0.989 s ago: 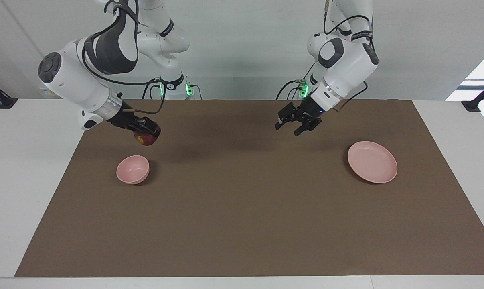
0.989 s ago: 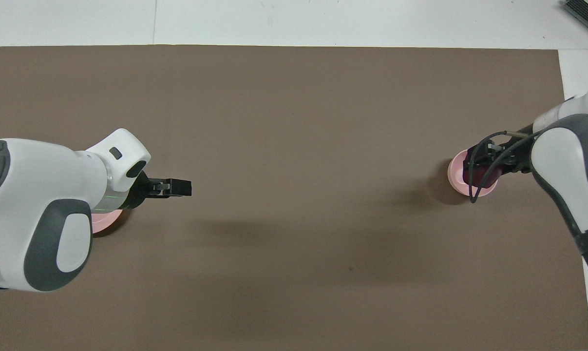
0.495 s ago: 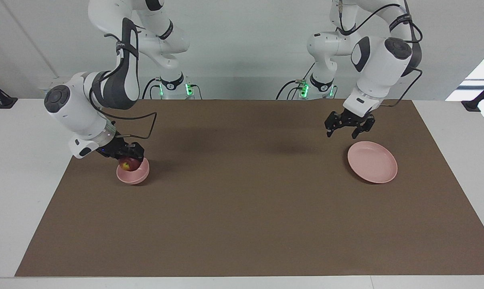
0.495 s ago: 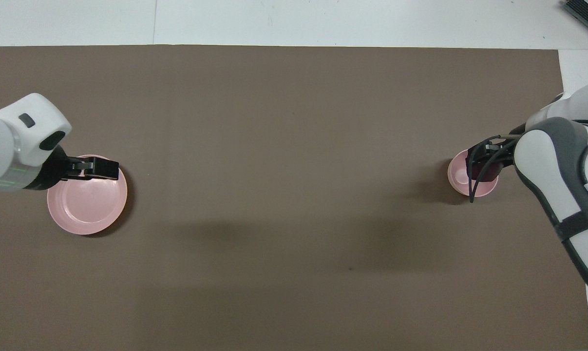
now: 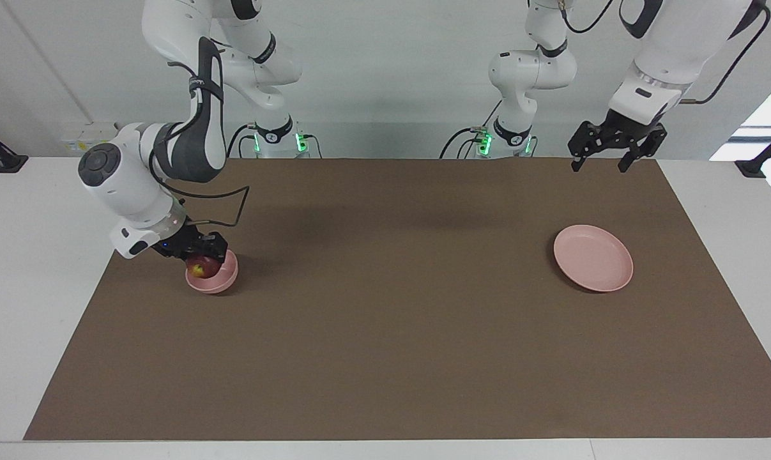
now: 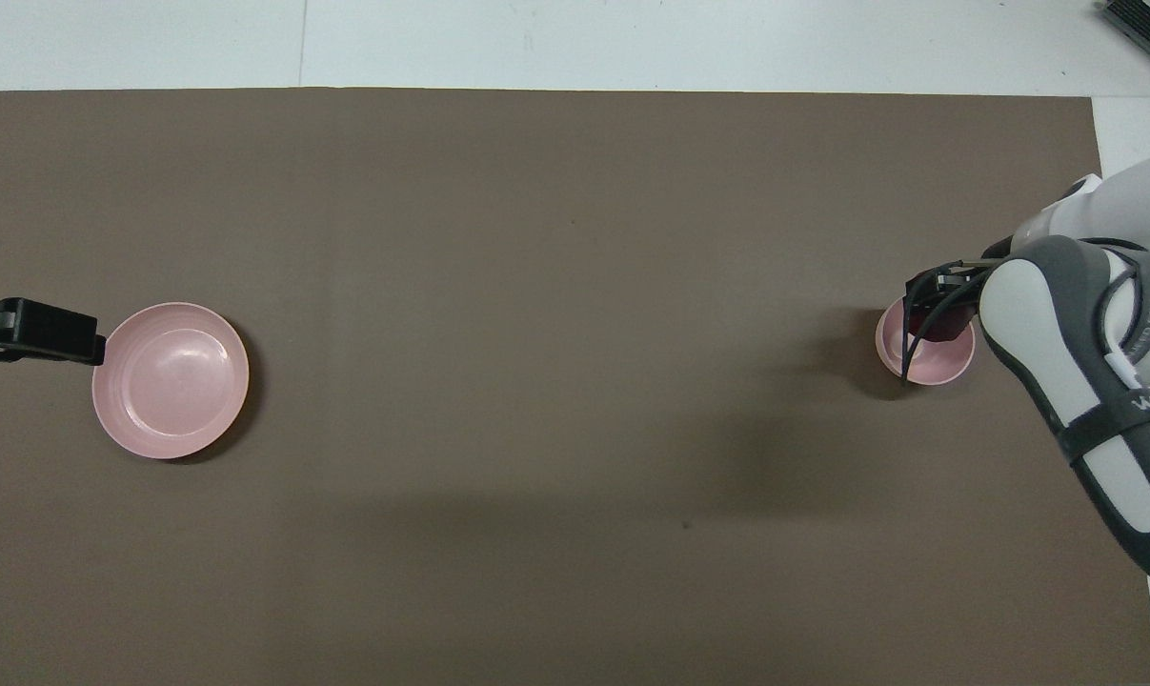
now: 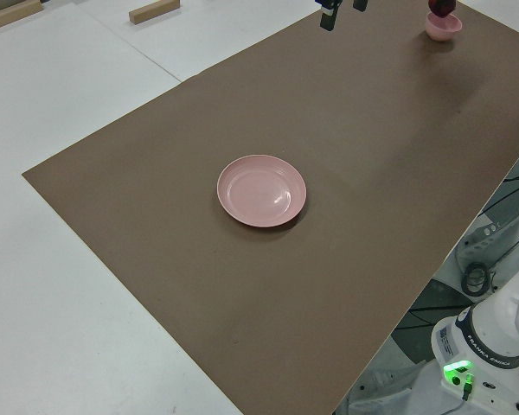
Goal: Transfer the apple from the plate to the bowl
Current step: 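Lower the apple into the pink bowl while the left gripper retracts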
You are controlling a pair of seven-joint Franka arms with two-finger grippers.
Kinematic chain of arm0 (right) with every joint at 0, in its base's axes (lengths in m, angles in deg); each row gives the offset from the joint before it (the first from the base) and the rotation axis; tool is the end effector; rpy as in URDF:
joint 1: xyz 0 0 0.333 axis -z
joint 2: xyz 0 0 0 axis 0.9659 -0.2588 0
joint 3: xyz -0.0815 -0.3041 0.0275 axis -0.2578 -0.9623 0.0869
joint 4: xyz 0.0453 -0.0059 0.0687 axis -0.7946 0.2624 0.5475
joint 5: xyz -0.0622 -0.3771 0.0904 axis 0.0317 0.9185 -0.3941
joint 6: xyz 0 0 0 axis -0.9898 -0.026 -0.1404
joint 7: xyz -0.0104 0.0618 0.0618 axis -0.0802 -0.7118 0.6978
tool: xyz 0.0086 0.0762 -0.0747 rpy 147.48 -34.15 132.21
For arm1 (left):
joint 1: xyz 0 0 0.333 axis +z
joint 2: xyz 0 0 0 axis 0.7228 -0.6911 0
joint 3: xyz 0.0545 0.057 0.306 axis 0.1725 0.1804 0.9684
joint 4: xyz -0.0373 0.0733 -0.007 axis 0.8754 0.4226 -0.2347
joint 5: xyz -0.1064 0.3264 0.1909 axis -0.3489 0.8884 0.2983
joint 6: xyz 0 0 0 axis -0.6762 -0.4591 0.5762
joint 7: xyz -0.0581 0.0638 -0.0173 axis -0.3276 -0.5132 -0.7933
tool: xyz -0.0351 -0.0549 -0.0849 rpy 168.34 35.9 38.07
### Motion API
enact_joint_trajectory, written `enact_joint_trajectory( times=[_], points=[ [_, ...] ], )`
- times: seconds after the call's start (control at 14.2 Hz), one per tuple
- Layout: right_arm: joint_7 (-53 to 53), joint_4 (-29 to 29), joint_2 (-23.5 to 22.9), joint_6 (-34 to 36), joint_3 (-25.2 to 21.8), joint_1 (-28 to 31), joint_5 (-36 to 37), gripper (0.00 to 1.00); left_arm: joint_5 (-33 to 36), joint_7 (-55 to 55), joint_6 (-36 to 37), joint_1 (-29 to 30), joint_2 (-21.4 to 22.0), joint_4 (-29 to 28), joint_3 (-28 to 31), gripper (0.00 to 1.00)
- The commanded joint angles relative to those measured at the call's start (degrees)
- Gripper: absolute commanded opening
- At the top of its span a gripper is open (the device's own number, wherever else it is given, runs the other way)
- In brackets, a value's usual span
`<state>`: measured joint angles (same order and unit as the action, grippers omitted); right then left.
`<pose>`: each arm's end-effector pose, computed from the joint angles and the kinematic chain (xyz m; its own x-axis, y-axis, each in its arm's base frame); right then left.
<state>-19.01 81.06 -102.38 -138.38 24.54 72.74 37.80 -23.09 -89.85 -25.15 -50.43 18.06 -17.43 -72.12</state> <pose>0.6244 -0.0578 0.3756 0.9984 -0.0287 -0.0488 -0.0323 -0.9966 -0.0757 0.5115 -0.0565 0.6868 0.9983 -0.0542 -0.0194 -0.0542 -0.9985 0.0000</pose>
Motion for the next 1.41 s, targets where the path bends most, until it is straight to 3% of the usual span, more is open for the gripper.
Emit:
enact_joint_trajectory(
  times=[0.0, 0.42, 0.92, 1.34],
  points=[
    [-0.97, -0.19, -1.0, -1.11, 0.36, -0.11, 0.34, 0.0, 1.24, 0.72, 5.63, -0.34, -4.3, 7.36, 0.81, 1.0],
    [-0.45, 0.6, -1.09, -0.84, 0.36, -0.03, 0.34, 0.0, 0.54, 0.72, 6.17, 1.24, -4.4, 8.61, 0.1, 1.0],
    [-0.19, 0.25, -0.21, 4.69, 0.36, 0.68, 0.34, 0.0, 0.54, 0.72, 3.89, 1.33, -1.85, 5.0, 0.36, 1.0],
    [1.66, 2.71, -0.12, 1.63, 0.28, 1.29, 0.43, 0.0, 0.45, 0.28, 4.59, 1.33, -1.76, 4.91, 0.54, 1.0]
  ],
)
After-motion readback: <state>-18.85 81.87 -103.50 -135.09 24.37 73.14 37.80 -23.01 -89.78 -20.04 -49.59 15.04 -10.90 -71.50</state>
